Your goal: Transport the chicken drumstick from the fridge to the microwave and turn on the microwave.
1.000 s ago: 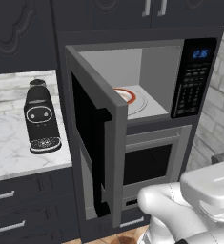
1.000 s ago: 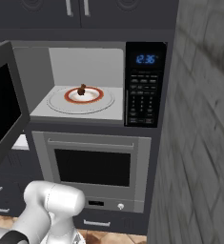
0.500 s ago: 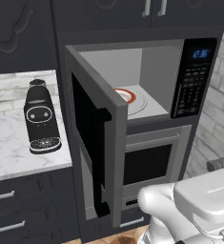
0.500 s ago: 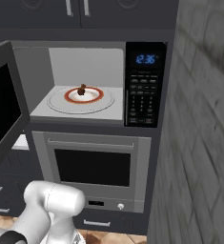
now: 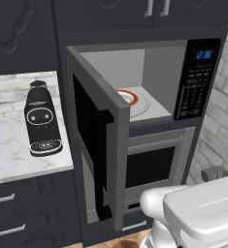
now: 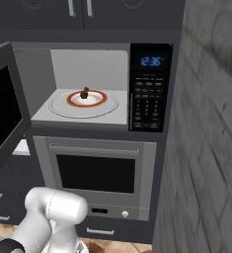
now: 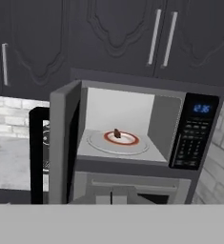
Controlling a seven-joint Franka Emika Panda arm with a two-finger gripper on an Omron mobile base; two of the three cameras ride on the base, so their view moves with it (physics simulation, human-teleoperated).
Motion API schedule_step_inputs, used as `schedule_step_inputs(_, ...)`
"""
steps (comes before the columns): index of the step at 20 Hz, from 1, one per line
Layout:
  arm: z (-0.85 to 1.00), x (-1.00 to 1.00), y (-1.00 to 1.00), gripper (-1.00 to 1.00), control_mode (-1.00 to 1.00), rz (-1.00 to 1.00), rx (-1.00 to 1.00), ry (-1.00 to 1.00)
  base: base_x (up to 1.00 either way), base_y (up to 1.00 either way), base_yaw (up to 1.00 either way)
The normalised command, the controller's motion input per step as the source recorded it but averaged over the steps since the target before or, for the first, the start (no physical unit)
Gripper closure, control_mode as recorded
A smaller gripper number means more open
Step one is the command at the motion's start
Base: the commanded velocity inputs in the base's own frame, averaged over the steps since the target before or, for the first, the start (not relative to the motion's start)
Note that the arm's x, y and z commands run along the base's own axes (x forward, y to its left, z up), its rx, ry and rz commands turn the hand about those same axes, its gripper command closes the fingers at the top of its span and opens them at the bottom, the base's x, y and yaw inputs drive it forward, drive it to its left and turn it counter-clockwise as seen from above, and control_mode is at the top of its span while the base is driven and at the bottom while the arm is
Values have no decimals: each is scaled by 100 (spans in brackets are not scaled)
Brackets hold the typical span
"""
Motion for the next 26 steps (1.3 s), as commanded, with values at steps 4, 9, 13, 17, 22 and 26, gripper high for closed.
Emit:
schedule_step_inputs(4,0,0,23,100,-100,-6,0,0,0,0,0)
schedule_step_inputs(9,0,0,22,100,-100,-6,0,-1,0,0,0)
schedule_step_inputs(13,0,0,18,100,-100,-7,0,0,0,0,0)
schedule_step_inputs(17,-2,1,19,100,-100,-10,0,0,0,0,0)
schedule_step_inputs(22,-6,9,22,100,-100,-12,0,0,0,0,0)
schedule_step_inputs(26,-7,7,23,100,-100,-11,0,0,0,0,0)
